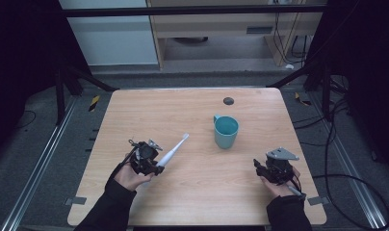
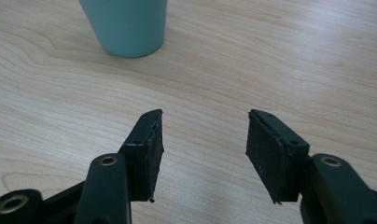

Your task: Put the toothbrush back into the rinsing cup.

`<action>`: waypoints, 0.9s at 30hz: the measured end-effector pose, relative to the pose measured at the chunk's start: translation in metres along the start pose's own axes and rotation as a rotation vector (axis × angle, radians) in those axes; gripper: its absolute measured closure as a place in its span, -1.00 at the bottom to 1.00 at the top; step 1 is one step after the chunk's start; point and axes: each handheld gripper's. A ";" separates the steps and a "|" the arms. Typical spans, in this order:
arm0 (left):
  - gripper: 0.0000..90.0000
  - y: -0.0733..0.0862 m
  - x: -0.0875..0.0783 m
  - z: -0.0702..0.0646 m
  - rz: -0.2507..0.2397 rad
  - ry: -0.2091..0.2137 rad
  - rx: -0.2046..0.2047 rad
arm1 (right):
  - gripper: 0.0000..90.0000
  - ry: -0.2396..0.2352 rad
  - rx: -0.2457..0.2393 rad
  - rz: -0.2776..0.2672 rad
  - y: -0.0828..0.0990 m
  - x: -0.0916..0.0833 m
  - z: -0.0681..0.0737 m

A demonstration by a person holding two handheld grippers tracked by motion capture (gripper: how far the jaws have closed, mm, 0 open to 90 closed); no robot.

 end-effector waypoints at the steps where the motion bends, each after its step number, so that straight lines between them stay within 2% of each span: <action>1: 0.47 0.000 0.000 0.000 0.000 0.000 0.000 | 0.01 0.000 0.000 0.000 0.000 0.000 0.000; 2: 0.47 -0.002 -0.004 0.000 -0.067 -0.022 -0.011 | -0.03 0.006 0.008 -0.007 0.000 0.000 -0.001; 3: 0.47 -0.003 -0.006 0.000 -0.099 -0.032 -0.016 | -0.04 0.008 0.010 -0.009 0.000 0.000 -0.001; 4: 0.47 -0.005 -0.007 0.000 -0.126 -0.045 -0.018 | -0.05 0.008 0.012 -0.009 0.000 0.000 -0.001; 5: 0.47 -0.005 -0.007 0.000 -0.126 -0.045 -0.018 | -0.05 0.008 0.012 -0.009 0.000 0.000 -0.001; 6: 0.47 -0.006 -0.008 0.000 -0.148 -0.057 -0.020 | -0.07 0.009 0.013 -0.010 0.000 0.000 -0.001; 8: 0.47 -0.011 -0.011 -0.002 -0.227 -0.081 -0.027 | -0.11 0.013 0.012 -0.012 0.001 0.000 -0.001; 9: 0.47 -0.011 -0.011 -0.002 -0.227 -0.081 -0.027 | -0.11 0.013 0.012 -0.012 0.001 0.000 -0.001; 10: 0.47 -0.015 -0.012 -0.003 -0.270 -0.089 -0.031 | -0.12 0.019 0.009 -0.013 0.001 0.001 -0.001; 11: 0.47 -0.017 -0.013 -0.003 -0.291 -0.097 -0.034 | -0.13 0.019 0.011 -0.013 0.001 0.001 -0.001; 13: 0.47 -0.019 -0.013 -0.004 -0.306 -0.102 -0.036 | -0.13 0.021 0.010 -0.014 0.001 0.001 -0.001; 14: 0.47 -0.024 -0.012 -0.005 -0.349 -0.119 -0.043 | -0.14 0.021 0.008 -0.016 0.001 0.001 -0.001; 16: 0.47 -0.026 -0.012 -0.006 -0.363 -0.124 -0.045 | -0.15 0.023 0.007 -0.017 0.001 0.001 -0.001; 17: 0.46 -0.031 -0.012 -0.007 -0.402 -0.136 -0.055 | -0.17 0.023 0.010 -0.016 0.001 0.001 -0.001; 21: 0.47 -0.042 -0.010 -0.009 -0.468 -0.153 -0.062 | -0.21 0.027 0.014 -0.018 0.002 0.001 -0.001; 22: 0.47 -0.042 -0.010 -0.009 -0.468 -0.153 -0.062 | -0.21 0.027 0.014 -0.018 0.002 0.001 -0.001; 23: 0.47 -0.048 -0.008 -0.010 -0.499 -0.166 -0.062 | -0.23 0.027 0.015 -0.019 0.002 0.001 -0.001; 24: 0.47 -0.051 -0.007 -0.012 -0.508 -0.180 -0.061 | -0.25 0.026 0.016 -0.019 0.002 0.002 -0.001; 27: 0.46 -0.057 -0.007 -0.012 -0.536 -0.187 -0.068 | -0.28 0.027 0.011 -0.021 0.002 0.002 -0.001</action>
Point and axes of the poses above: each handheld gripper's, and its own axes: x roughly forward along the jaws, y roughly out of its underside, z roughly to its left, and after that the axes turned 15 degrees about y, right-handed
